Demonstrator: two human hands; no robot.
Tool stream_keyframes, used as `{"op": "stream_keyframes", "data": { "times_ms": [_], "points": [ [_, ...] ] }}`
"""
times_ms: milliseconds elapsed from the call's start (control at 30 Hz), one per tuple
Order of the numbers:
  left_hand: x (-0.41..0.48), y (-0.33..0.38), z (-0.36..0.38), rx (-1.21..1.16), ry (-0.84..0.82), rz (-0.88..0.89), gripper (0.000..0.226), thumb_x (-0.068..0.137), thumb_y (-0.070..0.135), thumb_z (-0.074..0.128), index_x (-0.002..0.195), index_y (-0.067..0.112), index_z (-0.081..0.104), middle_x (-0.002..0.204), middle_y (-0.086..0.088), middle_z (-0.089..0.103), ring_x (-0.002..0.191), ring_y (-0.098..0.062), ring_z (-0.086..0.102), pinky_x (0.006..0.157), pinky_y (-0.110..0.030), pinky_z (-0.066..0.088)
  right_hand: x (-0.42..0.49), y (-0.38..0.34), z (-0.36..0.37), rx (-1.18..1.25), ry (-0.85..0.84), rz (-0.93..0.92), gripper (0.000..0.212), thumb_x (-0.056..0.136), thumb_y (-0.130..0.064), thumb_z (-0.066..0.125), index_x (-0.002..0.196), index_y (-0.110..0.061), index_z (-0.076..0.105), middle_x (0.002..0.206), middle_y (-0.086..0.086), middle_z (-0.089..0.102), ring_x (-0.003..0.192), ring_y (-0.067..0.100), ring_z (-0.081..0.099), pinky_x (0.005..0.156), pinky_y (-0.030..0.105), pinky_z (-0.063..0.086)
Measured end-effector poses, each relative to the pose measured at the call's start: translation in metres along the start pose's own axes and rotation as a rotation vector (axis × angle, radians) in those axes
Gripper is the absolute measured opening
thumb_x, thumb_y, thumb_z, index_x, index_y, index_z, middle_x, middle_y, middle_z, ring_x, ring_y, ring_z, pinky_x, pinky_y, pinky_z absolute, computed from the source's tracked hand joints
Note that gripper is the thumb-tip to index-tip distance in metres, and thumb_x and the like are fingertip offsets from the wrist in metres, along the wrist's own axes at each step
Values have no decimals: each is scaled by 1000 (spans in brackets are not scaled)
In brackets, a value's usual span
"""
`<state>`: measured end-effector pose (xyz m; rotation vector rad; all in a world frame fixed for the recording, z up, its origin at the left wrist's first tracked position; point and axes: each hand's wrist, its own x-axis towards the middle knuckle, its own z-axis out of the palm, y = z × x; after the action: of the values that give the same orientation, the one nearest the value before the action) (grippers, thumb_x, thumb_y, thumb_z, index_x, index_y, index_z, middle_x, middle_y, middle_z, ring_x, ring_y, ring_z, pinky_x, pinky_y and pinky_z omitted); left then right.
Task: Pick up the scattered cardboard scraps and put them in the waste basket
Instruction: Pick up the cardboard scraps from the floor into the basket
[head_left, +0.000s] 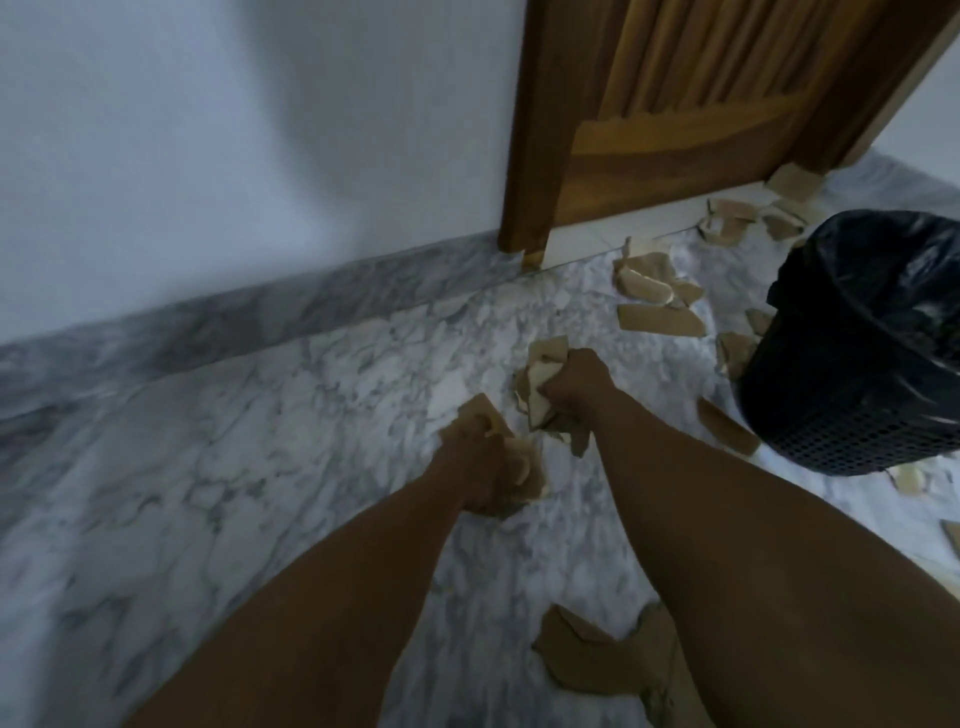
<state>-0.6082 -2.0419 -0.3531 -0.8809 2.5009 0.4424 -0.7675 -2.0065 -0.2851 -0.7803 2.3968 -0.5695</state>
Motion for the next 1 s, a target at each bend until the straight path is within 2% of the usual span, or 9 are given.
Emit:
{"op": "stream_keyframes", "data": {
  "times_ms": [100, 233, 333, 433, 533, 667, 767, 867, 1000],
  "points": [
    [-11, 5, -14, -26, -65, 57, 65, 86, 32, 72, 141, 6, 47, 146, -16, 43, 131, -34, 45, 106, -42, 42, -11, 5, 16, 79, -71, 20, 68, 92, -21, 68, 147, 1, 34, 145, 21, 43, 131, 36, 45, 103, 40, 44],
    [-5, 2, -10, -21, -77, 61, 68, 88, 46, 65, 142, 13, 41, 139, -14, 41, 124, -35, 47, 97, -50, 47, -21, 23, 16, 198, -44, 17, 63, 86, -22, 75, 139, -1, 48, 135, 20, 54, 120, 37, 55, 96, 48, 51],
    [-9, 3, -12, 24, -18, 98, 77, 86, 44, 64, 151, 18, 30, 147, -13, 37, 131, -36, 44, 105, -52, 40, -29, 31, 2, 386, 20, 47, 50, 87, -14, 74, 131, 3, 57, 130, 21, 59, 118, 39, 57, 96, 49, 51],
    [-15, -4, -23, 144, -125, 110, 69, 78, 41, 74, 138, 15, 50, 135, -10, 50, 125, -32, 48, 103, -49, 38, -40, 40, -10, 656, 30, 187, 47, 91, -15, 71, 131, 3, 56, 128, 20, 60, 115, 40, 58, 87, 46, 52],
    [-16, -32, -36, 31, -275, 100, 54, 83, 39, 75, 125, 6, 63, 113, -9, 61, 97, -24, 58, 89, -41, 50, -52, 44, -6, 772, -28, 287, 53, 92, -23, 69, 137, 0, 51, 131, 18, 58, 112, 39, 58, 82, 45, 49],
    [-31, -87, -45, -211, -306, -26, 29, 85, 32, 76, 96, 6, 68, 87, -6, 67, 66, -19, 61, 52, -25, 49, -59, 28, 33, 599, -127, 301, 54, 89, -31, 70, 132, -5, 53, 123, 14, 59, 95, 29, 59, 75, 39, 49],
    [-45, -132, -35, -402, -257, -168, 33, 84, 31, 78, 100, 4, 68, 98, -9, 67, 78, -24, 67, 58, -29, 57, -47, 4, 75, 393, -140, 174, 60, 87, -38, 71, 132, -3, 53, 131, 13, 56, 113, 31, 57, 92, 43, 51],
    [-57, -168, -19, -530, -200, -245, 41, 78, 35, 83, 103, 5, 71, 100, -12, 70, 84, -29, 72, 66, -37, 63, -35, -19, 112, 30, -164, 105, 77, 88, -52, 62, 145, -6, 39, 148, 18, 38, 140, 36, 34, 115, 49, 30],
    [-66, -195, -7, -625, -116, -307, 42, 81, 32, 81, 108, 2, 68, 95, -14, 66, 74, -28, 65, 58, -32, 56, -30, -38, 138, 17, -152, 210, 69, 84, -49, 66, 138, -14, 43, 146, 13, 29, 139, 36, 26, 114, 56, 24]
  ]
}}
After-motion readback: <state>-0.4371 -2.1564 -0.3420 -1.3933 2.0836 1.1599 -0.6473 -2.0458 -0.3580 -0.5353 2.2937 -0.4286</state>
